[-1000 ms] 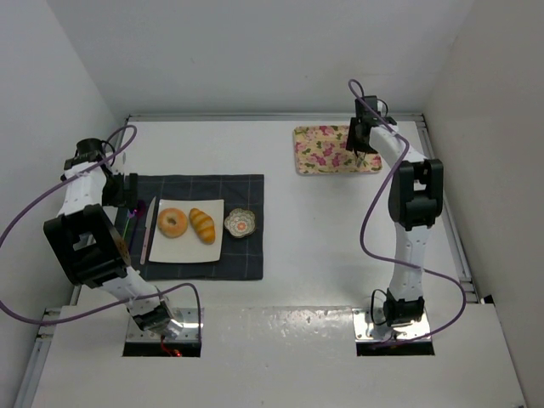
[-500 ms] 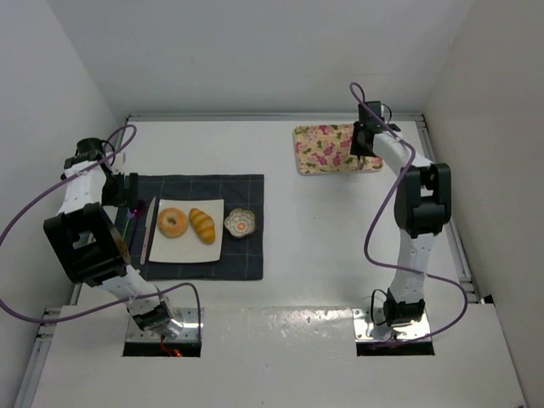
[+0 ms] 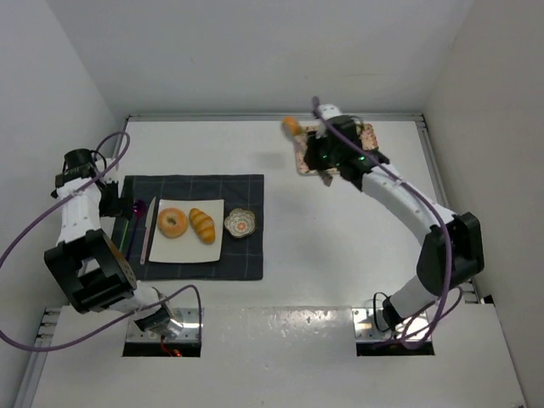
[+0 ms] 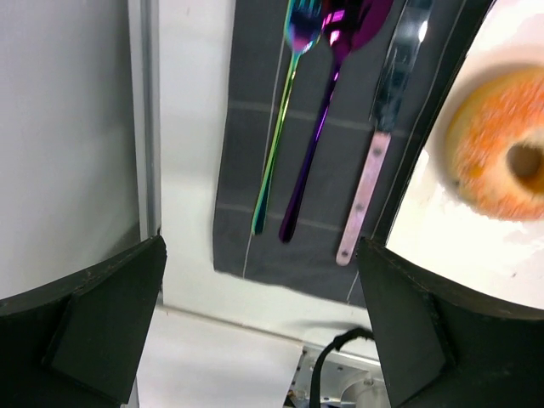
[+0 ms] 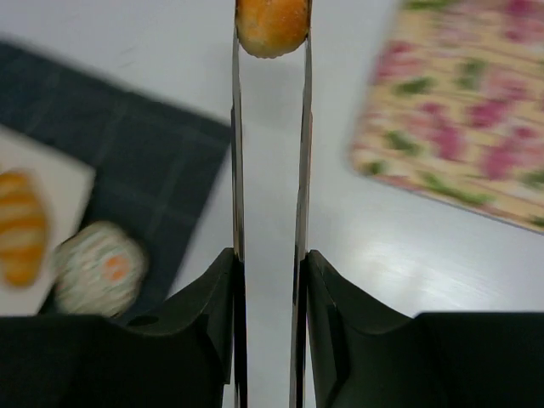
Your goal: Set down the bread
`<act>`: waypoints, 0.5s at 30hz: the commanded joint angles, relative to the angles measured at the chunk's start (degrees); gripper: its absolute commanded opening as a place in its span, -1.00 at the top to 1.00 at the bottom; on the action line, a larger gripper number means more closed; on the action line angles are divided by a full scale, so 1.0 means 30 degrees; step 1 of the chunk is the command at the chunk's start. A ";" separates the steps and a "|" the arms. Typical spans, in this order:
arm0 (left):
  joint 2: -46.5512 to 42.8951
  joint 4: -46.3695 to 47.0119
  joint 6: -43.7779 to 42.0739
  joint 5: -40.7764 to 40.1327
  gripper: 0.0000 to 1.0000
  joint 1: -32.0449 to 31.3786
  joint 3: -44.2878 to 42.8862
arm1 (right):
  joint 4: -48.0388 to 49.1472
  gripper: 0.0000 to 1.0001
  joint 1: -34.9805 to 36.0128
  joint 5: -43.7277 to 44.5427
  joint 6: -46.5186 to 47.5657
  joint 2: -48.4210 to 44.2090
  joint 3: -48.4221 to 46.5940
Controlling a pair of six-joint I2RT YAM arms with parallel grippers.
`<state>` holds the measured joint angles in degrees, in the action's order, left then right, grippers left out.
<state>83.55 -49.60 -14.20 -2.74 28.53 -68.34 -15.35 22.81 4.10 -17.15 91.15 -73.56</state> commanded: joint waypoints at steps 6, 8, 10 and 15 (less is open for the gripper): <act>-0.4025 -0.0660 -0.1505 0.0475 -1.00 0.1385 0.2296 | 0.2568 0.62 0.9463 -0.4588 0.0234 0.1166 -0.0086; -0.4614 -0.0662 -0.2033 0.0475 -1.00 0.1766 0.2824 | 0.2424 0.62 1.0236 -0.4763 0.0529 0.1986 -0.0381; -0.5403 -0.0868 -0.2326 0.0475 -1.00 0.1942 0.3003 | 0.2423 0.62 1.1438 -0.5027 0.0529 0.2923 -0.0675; -0.6258 -0.1307 -0.2971 0.0301 -1.00 0.2119 0.3675 | 0.2248 0.62 1.3050 -0.5057 0.0647 0.4211 -0.0881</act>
<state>66.50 -52.58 -20.75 -2.31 34.13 -57.91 -11.14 60.51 -9.96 -16.25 103.24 -73.10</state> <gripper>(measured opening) 0.997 0.338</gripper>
